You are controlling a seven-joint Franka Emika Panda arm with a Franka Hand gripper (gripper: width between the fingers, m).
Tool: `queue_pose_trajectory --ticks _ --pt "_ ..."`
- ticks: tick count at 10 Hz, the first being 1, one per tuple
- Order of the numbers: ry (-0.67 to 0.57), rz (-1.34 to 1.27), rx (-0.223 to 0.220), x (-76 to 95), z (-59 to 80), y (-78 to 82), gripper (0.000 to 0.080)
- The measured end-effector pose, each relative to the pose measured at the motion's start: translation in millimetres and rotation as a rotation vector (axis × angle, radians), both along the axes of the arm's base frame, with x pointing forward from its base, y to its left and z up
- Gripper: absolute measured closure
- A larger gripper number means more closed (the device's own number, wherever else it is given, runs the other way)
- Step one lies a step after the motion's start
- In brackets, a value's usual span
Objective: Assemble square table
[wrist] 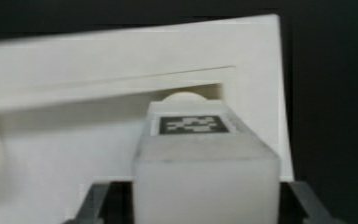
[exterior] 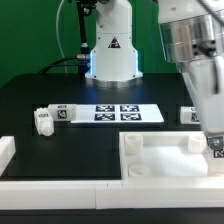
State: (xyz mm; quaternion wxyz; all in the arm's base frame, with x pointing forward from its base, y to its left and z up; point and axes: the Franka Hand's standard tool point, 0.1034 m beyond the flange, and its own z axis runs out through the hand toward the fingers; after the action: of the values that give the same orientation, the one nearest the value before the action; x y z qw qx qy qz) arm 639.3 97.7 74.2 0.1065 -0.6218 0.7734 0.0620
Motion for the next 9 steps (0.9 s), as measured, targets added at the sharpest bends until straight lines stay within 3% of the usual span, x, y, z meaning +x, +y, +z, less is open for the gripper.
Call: queue_pose_trajectory --ticks 2,3,4,5,6,9 --pt "-0.013 0.066 -0.007 -0.3 -0.1 0.1 0.0513" --pt "-0.035 0.197 -0.019 -0.2 1.1 1.0 0.0324" --pt "-0.058 0.416 -0.038 0.2 4.4 2.9 0.0324" --pt "-0.072 0.611 -0.036 1.5 6.7 6.1 0.0184" --pt "-0.073 0.716 -0.026 1.7 5.4 9.7 0.016" --pt "-0.114 0.945 -0.051 1.5 4.4 7.2 0.0152"
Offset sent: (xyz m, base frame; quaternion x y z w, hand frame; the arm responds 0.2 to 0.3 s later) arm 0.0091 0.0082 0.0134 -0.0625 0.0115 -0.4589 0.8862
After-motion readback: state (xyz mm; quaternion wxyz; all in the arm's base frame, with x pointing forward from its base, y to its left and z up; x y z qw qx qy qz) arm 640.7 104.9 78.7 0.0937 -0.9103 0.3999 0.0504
